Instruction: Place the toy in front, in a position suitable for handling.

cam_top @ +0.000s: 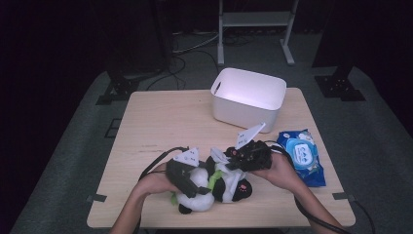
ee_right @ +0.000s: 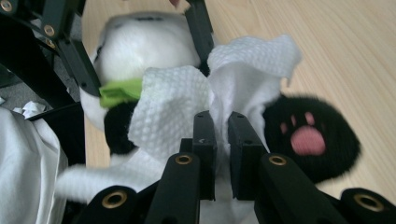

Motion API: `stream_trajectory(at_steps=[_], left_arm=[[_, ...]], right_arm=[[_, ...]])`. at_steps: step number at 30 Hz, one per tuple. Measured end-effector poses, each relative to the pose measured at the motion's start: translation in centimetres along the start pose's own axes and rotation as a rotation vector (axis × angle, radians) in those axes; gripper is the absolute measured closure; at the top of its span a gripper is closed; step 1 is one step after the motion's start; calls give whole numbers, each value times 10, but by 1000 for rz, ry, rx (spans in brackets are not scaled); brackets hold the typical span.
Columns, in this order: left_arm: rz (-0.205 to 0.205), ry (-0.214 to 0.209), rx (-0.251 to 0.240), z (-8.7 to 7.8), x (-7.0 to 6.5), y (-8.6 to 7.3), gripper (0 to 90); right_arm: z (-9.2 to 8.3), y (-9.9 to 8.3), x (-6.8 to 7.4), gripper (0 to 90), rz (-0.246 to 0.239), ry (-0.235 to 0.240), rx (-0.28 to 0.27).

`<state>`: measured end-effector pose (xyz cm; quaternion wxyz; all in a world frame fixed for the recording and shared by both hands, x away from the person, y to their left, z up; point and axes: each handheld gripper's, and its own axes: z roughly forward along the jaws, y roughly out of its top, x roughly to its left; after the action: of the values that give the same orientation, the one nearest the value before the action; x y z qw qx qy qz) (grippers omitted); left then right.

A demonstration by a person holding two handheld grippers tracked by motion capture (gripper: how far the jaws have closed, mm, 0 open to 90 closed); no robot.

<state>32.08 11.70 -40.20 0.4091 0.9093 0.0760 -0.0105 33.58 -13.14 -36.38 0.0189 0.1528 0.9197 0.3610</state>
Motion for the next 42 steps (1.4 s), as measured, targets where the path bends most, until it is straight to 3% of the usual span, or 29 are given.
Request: stream_trajectory(at_steps=[3, 8, 16, 24, 29, 34, 42], left_arm=[[-2, -2, -6, 0, 0, 0, 111], [-16, 6, -25, -7, 1, 0, 111], [-43, 19, -50, -20, 6, -4, 93], [-115, 23, -75, -32, 15, -13, 68], [-183, -20, -61, -28, 23, -21, 48], [-220, -75, -35, -19, 26, -26, 56], [-180, -90, -32, -17, 22, -22, 95]], right_arm=[[6, 13, 0, 819, -31, -5, 4], [19, 23, -6, 819, -32, -10, 57], [13, 9, -1, 820, -21, 25, 72], [9, -3, 5, 824, -22, 42, 76], [10, -6, 8, 825, -31, 47, 101], [8, 4, 13, 825, -66, 33, 127], [10, 35, 18, 823, -116, 24, 86]])
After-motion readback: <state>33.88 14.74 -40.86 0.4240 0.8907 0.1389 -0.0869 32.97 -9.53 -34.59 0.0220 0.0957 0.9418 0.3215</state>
